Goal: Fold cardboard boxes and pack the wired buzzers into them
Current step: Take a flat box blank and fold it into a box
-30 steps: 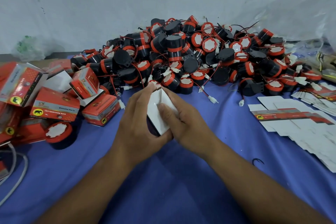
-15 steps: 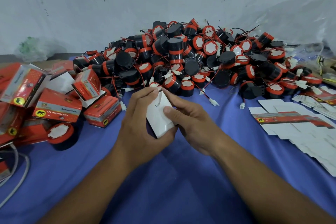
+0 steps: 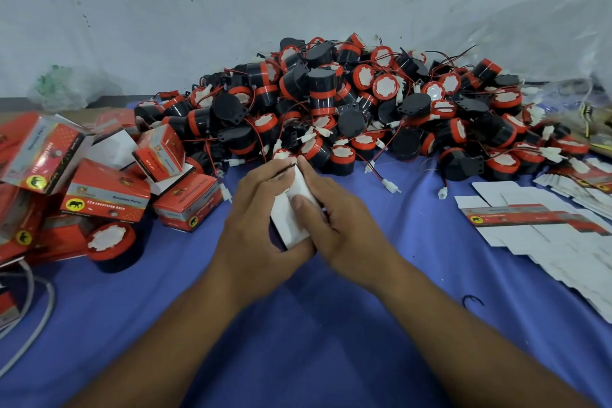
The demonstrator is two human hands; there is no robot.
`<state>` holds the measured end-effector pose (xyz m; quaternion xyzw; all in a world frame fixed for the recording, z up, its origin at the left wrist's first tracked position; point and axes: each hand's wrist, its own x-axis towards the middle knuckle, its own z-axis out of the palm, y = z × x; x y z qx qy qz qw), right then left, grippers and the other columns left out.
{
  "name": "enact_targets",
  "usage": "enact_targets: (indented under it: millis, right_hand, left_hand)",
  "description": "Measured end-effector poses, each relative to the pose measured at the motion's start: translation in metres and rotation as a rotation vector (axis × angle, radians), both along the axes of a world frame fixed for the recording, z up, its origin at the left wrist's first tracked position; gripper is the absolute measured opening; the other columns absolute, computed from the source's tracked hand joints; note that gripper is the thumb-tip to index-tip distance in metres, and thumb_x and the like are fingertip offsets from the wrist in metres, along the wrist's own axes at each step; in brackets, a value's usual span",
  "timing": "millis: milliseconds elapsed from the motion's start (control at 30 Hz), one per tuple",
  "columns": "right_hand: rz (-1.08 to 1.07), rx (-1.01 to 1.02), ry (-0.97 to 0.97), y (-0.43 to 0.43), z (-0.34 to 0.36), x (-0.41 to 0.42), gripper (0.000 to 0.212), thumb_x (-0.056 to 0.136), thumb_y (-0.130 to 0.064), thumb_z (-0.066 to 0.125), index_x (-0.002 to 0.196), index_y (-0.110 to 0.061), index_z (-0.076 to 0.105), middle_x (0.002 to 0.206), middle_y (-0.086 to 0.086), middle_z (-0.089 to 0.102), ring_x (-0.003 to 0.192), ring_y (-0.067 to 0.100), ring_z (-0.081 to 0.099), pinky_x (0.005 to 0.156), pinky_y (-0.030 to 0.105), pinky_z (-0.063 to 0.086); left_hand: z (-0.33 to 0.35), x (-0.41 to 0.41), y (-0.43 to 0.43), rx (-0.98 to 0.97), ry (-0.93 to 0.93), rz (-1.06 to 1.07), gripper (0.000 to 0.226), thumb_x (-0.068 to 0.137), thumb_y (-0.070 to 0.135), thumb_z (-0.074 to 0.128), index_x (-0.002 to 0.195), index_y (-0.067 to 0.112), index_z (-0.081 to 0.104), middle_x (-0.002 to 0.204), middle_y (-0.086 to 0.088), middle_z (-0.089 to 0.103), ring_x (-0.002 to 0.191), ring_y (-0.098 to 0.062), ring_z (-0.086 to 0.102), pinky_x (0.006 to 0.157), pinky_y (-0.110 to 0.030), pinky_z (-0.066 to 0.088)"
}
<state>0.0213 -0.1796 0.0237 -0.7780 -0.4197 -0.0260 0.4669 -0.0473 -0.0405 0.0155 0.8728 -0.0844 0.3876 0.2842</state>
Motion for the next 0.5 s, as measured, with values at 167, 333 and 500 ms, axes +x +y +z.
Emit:
enact_targets:
  millis: [167, 333, 500]
  right_hand:
    - [0.229, 0.192, 0.507, 0.001, 0.001, 0.001, 0.056, 0.101, -0.035, 0.045, 0.155, -0.029, 0.03, 0.152, -0.018, 0.042, 0.142, -0.003, 0.033, 0.122, 0.031, 0.026]
    - [0.2, 0.231, 0.414, -0.005, -0.001, 0.012, 0.046, 0.099, -0.028, 0.055, 0.145, -0.033, 0.049, 0.126, -0.003, 0.062, 0.114, 0.016, 0.061, 0.096, 0.038, 0.054]
    - [0.123, 0.178, 0.097, 0.001, -0.007, 0.007, 0.04, 0.103, -0.027, 0.052, 0.142, -0.033, 0.051, 0.113, -0.004, 0.065, 0.1, 0.01, 0.06, 0.084, 0.019, 0.048]
  left_hand:
    - [0.003, -0.003, 0.002, -0.03, -0.016, 0.005, 0.073, 0.076, 0.038, 0.077, 0.13, -0.004, 0.051, 0.139, -0.015, 0.049, 0.131, -0.026, 0.048, 0.108, -0.023, 0.038]
    - [0.007, -0.002, 0.003, -0.012, -0.022, -0.001, 0.071, 0.076, 0.04, 0.074, 0.128, -0.005, 0.054, 0.137, -0.014, 0.051, 0.13, -0.025, 0.05, 0.107, -0.026, 0.041]
    - [0.005, -0.002, 0.007, -0.022, 0.001, -0.006, 0.073, 0.074, 0.037, 0.071, 0.13, -0.005, 0.052, 0.138, -0.01, 0.048, 0.129, -0.023, 0.048, 0.106, -0.019, 0.037]
